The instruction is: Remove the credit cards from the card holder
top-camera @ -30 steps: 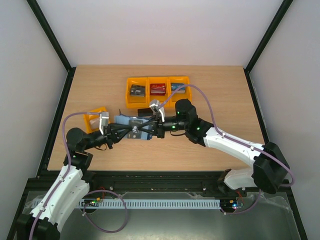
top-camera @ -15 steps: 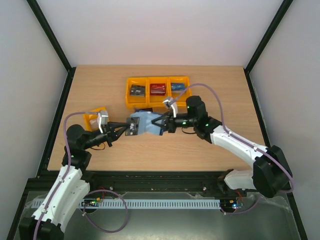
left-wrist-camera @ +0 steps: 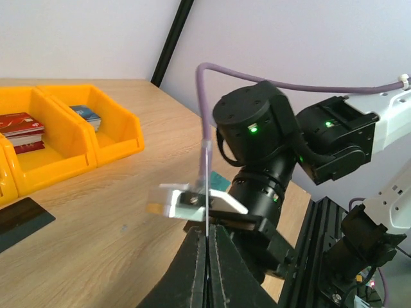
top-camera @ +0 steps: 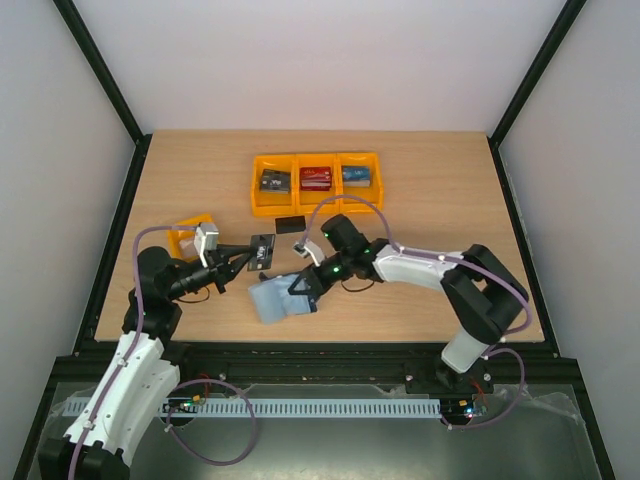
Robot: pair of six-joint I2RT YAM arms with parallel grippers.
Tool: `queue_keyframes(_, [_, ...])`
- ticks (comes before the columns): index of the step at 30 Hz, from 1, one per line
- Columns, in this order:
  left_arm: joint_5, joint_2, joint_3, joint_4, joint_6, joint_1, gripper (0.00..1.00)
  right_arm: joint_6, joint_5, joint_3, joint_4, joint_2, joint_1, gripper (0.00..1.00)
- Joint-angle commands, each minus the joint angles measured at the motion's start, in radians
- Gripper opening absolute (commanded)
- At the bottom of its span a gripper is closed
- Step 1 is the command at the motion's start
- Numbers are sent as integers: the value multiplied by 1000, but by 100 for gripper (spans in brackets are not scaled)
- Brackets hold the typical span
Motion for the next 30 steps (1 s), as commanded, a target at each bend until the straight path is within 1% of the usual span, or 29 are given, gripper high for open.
queue_keyframes(1, [21, -3, 15, 8, -8, 4, 2, -57, 61, 110, -152, 85, -1, 16])
queue_keyframes(4, [49, 1, 24, -6, 13, 4, 2, -54, 241, 158, -251, 94, -15, 51])
queue_keyframes(7, [69, 1, 27, -24, 40, 2, 2, -42, 476, 209, -343, 47, -46, 76])
queue_keyframes(9, [79, 0, 23, -33, 58, 3, 2, -57, 608, 245, -390, -3, -45, 88])
queue_keyframes(10, [89, 0, 21, -35, 69, 1, 2, -68, 643, 258, -398, -36, -44, 99])
queue_keyframes(11, [98, -1, 21, -37, 79, -2, 2, -80, 662, 266, -396, -71, -42, 99])
queue_keyframes(13, [114, 0, 21, -43, 92, -6, 2, -124, 626, 269, -370, -168, -33, 99])
queue_keyframes(15, [137, 1, 22, -42, 101, -11, 2, -184, 498, 252, -318, -244, -21, 99])
queue_keyframes(17, [159, 2, 23, -41, 109, -18, 2, -234, 293, 229, -252, -298, -14, 99])
queue_keyframes(18, [170, 4, 24, -41, 112, -22, 2, -238, 208, 221, -217, -312, -8, 99])
queue_keyframes(20, [196, 6, 27, -40, 113, -24, 2, -212, 93, 225, -162, -310, 2, 99])
queue_keyframes(21, [206, 7, 29, -40, 112, -25, 2, -196, 69, 236, -144, -300, 4, 96])
queue_keyframes(23, [231, 7, 32, -36, 110, -27, 2, -175, 39, 259, -124, -273, 14, 84])
queue_keyframes(24, [238, 7, 33, -33, 106, -28, 2, -175, 24, 273, -125, -256, 18, 76])
queue_keyframes(25, [242, 7, 34, -31, 103, -29, 2, -179, 14, 290, -133, -238, 27, 66])
queue_keyframes(27, [243, 6, 38, -31, 104, -29, 2, -199, 7, 315, -169, -210, 46, 53])
queue_keyframes(29, [248, 5, 37, -32, 102, -29, 2, -214, -6, 330, -199, -189, 54, 37])
queue_keyframes(30, [250, 4, 38, -32, 101, -30, 2, -218, -16, 329, -203, -185, 54, 28])
